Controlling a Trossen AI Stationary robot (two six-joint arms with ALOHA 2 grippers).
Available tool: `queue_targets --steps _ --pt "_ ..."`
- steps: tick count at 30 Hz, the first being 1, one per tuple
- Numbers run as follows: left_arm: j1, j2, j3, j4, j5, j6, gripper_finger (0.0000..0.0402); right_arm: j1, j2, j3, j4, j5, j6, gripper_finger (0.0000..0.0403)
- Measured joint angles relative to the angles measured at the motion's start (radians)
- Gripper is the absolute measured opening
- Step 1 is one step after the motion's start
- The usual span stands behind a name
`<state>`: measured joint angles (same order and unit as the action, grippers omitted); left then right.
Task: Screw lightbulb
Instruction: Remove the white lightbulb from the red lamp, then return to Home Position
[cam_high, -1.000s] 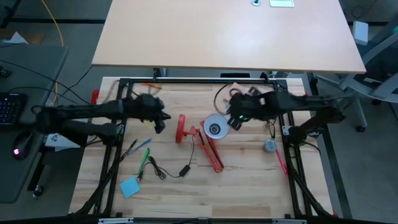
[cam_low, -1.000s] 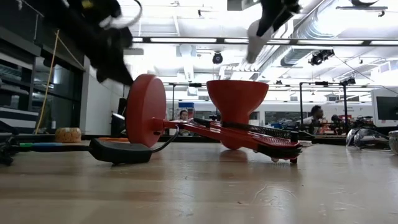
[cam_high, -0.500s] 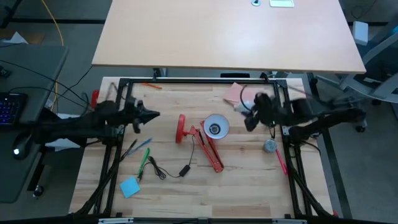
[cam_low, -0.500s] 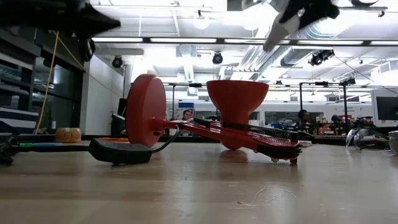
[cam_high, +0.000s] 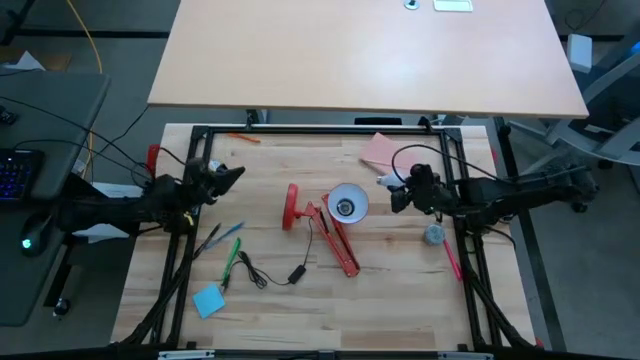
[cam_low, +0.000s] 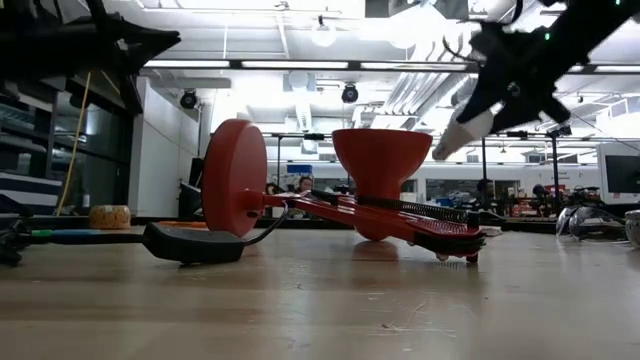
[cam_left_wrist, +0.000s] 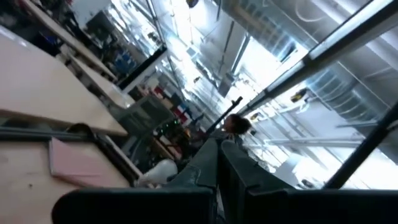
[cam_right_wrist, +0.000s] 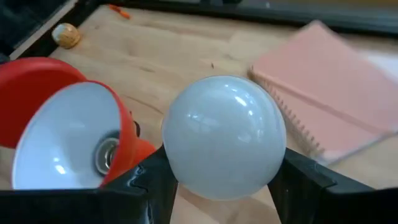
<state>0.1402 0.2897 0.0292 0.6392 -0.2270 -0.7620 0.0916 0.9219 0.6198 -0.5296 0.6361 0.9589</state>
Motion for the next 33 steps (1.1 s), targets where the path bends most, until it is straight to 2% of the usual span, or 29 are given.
queue_targets --steps 7,13,16,20,26,30,33 --pt "0.0 0.0 0.006 0.008 -0.074 0.031 0.0 -0.053 0.0 -0.053 -0.017 -0.095 0.079 0.0226" --pt "0.0 0.0 0.006 -0.007 -0.116 0.06 0.0 -0.065 0.011 -0.054 -0.027 -0.07 0.023 0.0231" --pt "0.0 0.0 0.006 -0.017 -0.124 0.079 0.0 -0.1 0.029 -0.055 -0.026 -0.16 -0.004 0.0239" --pt "0.0 0.0 0.006 -0.03 -0.124 0.119 0.0 -0.126 0.055 -0.1 0.054 -0.267 -0.016 0.0279" --pt "0.0 0.0 0.006 -0.06 -0.116 0.17 0.0 -0.131 0.052 -0.101 0.065 -0.305 -0.076 0.0354" --pt "0.0 -0.001 0.006 -0.079 -0.08 0.206 0.0 -0.131 -0.01 -0.065 0.076 -0.351 -0.192 0.0366" --pt "0.0 -0.01 0.006 -0.098 -0.057 0.219 0.0 -0.131 -0.092 -0.049 0.079 -0.331 -0.214 0.0366"
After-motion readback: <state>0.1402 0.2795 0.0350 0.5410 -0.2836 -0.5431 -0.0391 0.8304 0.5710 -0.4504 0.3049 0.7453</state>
